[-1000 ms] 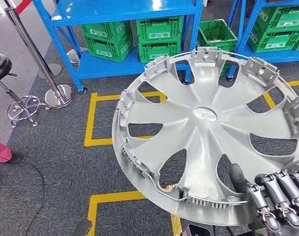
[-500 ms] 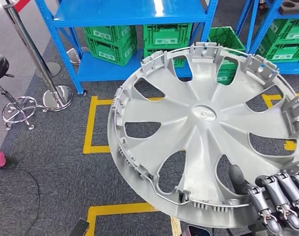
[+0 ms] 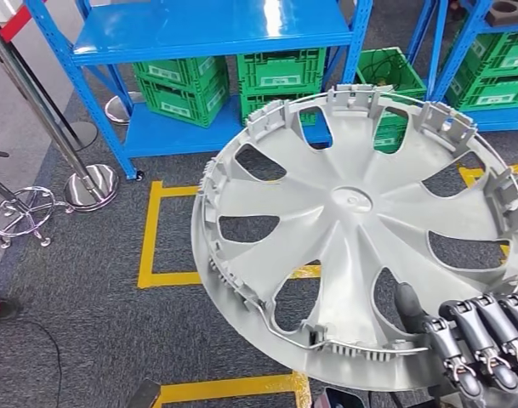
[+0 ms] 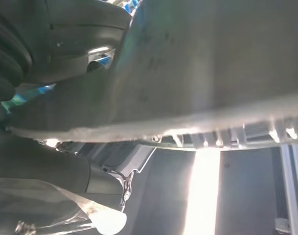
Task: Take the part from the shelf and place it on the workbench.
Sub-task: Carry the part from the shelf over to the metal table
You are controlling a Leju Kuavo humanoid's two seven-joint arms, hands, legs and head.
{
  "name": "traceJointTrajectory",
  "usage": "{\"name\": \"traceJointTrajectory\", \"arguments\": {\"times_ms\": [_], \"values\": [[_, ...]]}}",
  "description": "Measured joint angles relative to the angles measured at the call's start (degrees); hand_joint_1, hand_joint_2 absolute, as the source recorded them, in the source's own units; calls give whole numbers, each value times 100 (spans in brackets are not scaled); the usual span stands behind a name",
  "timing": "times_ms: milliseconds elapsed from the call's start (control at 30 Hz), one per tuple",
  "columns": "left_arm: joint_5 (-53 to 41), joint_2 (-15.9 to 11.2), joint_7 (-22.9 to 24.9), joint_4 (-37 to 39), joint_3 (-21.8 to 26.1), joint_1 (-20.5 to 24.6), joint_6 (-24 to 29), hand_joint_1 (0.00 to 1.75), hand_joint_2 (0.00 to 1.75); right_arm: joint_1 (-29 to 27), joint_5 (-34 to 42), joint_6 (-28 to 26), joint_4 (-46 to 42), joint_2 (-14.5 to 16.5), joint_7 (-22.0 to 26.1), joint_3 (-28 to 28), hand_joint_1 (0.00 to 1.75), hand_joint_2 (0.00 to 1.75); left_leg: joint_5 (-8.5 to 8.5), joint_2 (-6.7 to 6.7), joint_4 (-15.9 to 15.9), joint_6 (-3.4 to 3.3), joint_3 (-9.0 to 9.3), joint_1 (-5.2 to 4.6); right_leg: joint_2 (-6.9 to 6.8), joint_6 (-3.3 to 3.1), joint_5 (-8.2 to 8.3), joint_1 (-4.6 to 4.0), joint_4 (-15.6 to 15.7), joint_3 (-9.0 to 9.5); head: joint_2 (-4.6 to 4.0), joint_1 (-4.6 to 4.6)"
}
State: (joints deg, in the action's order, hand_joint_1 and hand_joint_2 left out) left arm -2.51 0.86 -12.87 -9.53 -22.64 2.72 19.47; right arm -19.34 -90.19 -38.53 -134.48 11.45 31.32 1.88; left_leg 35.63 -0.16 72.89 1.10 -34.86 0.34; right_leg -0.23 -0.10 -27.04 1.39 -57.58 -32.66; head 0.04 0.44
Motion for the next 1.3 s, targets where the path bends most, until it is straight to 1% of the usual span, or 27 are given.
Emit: {"name": "traceJointTrajectory", "arguments": {"times_ms": [33,67,100,133,167,200,233,267,300,333,400,433,567,600,700,733,1033,1300], "values": [[-7,-3,2,0,-1,-8,0,0,175,-3,1,0,8,0,-36,3,175,175,197,0,50,17,-135,15,11,0,-61,6,5,88,0,0],[-14,-5,2,0,-2,-12,0,0,175,-8,1,0,19,0,-78,5,175,175,265,0,-31,31,-212,29,22,9,-126,13,6,180,0,0],[-21,-7,2,0,-3,-13,0,0,175,-15,0,0,34,0,-119,6,175,175,158,1,-230,43,-241,43,30,24,-192,22,6,273,0,-1],[-31,-9,3,0,-4,-15,0,0,175,-24,-1,0,51,-1,-157,8,175,175,-150,1,-536,49,-229,58,36,47,-259,29,7,354,0,0],[-38,-11,6,1,-5,-23,0,0,175,-34,-1,0,67,-1,-195,12,175,175,-533,3,-877,46,-227,70,45,81,-325,30,-8,432,0,-6],[-45,-11,10,2,-6,-29,0,0,175,-47,0,0,81,-2,-238,22,175,175,-829,8,-1125,38,-228,76,59,127,-392,23,-30,466,0,-17],[-50,-12,19,3,-7,-38,-1,0,175,-58,-1,0,95,-3,-285,36,175,175,-1048,10,-1270,24,-235,77,71,173,-465,14,-55,476,0,-25],[-52,-12,28,4,-8,-45,-1,0,175,-67,0,0,104,-3,-333,51,175,175,-1110,11,-1306,8,-251,72,82,215,-526,6,-71,486,0,-33],[-55,-9,34,4,-9,-43,-1,0,175,-76,-1,0,113,-4,-376,67,175,175,-1108,8,-1284,10,-240,75,83,232,-588,3,-77,481,0,-36],[-57,-6,39,4,-10,-35,-1,0,175,-82,-2,0,121,-5,-415,79,175,175,-1135,-1,-1286,16,-229,77,78,194,-613,3,-67,495,0,-28],[-60,-7,42,4,-10,-12,2,0,175,-92,-2,0,135,-7,-476,95,175,175,-1141,-16,-1310,25,-215,80,67,96,-612,3,-36,548,0,-14],[-61,-11,45,4,-10,-4,4,0,175,-95,-2,0,141,-8,-500,105,175,175,-1132,-22,-1310,13,-216,71,65,60,-591,3,-11,571,0,-8],[-75,-19,76,4,-11,0,9,0,175,-97,-1,0,176,-10,-610,160,175,175,-1092,-31,-1305,-47,-214,52,62,109,-570,10,71,631,0,-5],[-80,-19,86,4,-11,2,9,0,175,-97,-1,0,192,-10,-655,177,175,175,-1084,-32,-1304,-59,-213,48,61,132,-578,14,93,634,0,-6],[-85,-27,95,4,-11,9,9,0,175,-100,-1,0,244,-12,-750,229,175,175,-1065,-32,-1302,-85,-199,33,58,262,-608,32,137,619,0,-8],[-85,-30,96,4,-11,12,9,0,175,-101,-1,0,262,-13,-759,242,175,175,-1062,-32,-1302,-87,-193,30,57,289,-612,36,141,616,0,-8],[-85,-32,96,4,-11,18,9,0,175,-113,-1,0,371,-36,-808,307,175,175,-1069,-32,-1325,-80,-134,31,53,297,-615,29,129,651,0,-9],[-83,-30,83,4,-11,19,22,0,175,-142,-1,0,450,-71,-870,329,175,175,-1070,-32,-1335,-78,-124,36,53,294,-618,25,128,656,0,-9]]}}
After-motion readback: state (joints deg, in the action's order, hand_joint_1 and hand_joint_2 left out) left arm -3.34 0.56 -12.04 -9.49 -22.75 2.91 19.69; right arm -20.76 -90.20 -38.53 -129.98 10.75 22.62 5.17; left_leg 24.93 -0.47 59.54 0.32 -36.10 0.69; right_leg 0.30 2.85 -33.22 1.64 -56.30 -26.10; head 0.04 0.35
